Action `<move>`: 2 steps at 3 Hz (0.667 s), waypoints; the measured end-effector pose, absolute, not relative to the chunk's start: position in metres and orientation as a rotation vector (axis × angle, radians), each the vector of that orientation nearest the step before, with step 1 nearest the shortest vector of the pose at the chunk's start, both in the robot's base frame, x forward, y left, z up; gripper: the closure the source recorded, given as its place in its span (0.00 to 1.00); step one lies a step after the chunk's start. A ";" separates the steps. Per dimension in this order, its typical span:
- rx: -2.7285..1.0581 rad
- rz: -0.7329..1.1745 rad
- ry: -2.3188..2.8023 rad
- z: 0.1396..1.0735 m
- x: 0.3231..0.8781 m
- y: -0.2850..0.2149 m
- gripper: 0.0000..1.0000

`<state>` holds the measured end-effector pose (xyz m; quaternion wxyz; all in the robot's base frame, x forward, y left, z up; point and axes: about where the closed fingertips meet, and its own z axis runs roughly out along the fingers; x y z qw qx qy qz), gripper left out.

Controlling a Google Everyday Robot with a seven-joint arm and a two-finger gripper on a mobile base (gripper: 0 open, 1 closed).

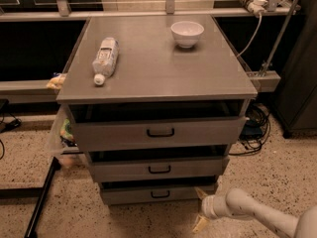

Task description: Open bottom drawer

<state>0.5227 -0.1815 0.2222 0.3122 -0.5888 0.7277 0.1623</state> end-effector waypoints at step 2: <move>-1.583 0.461 1.867 0.202 0.547 -0.163 0.00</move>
Offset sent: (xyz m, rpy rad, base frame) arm 0.0414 0.0240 -0.0289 0.0359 -0.0237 0.0651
